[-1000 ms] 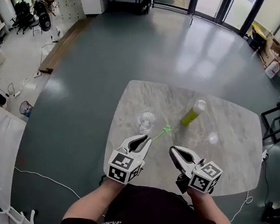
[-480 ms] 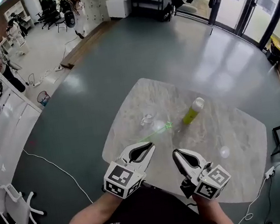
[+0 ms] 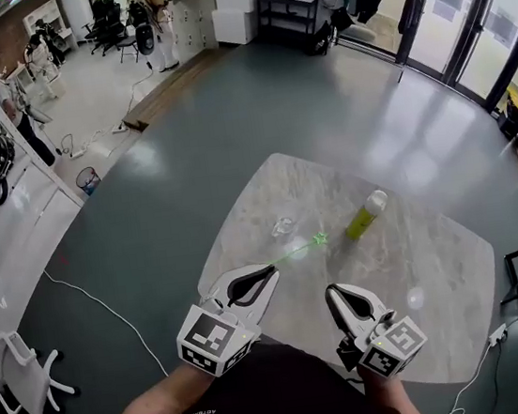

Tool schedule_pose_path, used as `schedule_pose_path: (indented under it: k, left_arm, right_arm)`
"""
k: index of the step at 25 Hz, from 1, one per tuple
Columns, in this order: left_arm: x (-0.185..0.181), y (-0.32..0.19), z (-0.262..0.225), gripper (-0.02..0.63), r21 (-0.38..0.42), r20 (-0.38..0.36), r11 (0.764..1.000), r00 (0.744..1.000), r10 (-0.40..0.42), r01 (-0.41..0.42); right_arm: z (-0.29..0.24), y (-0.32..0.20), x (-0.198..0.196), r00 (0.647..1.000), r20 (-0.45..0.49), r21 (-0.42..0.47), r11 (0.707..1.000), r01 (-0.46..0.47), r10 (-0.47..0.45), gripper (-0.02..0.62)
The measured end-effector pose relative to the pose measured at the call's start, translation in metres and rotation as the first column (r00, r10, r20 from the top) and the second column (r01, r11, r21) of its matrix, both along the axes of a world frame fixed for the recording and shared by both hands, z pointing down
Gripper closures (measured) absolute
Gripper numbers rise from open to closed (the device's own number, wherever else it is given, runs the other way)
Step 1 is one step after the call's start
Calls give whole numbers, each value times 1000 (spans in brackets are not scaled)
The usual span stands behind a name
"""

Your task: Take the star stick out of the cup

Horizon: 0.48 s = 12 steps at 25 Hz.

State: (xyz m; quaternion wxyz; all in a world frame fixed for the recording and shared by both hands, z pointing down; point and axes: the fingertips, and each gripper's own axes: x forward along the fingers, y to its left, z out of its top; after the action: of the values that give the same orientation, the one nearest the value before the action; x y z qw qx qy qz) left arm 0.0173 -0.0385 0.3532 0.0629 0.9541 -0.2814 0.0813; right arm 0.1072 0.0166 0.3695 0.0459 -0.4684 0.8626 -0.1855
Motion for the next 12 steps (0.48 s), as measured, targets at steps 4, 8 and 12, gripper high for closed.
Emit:
schedule_pose_path:
  k: [4, 8, 12]
  left_arm:
    - [-21, 0, -5, 594, 5, -11, 1000, 1000, 3, -3]
    - [-31, -5, -6, 595, -8, -21, 1000, 1000, 9, -9]
    - [-34, -11, -9, 595, -18, -39, 1000, 999, 14, -15]
  right_arm:
    - [-18, -4, -18, 1000, -14, 76, 997, -6, 7, 581]
    - [-33, -5, -29, 1000, -25, 132, 991, -9, 13, 583]
    - [-38, -7, -31, 999, -32, 150, 988, -29, 34, 583]
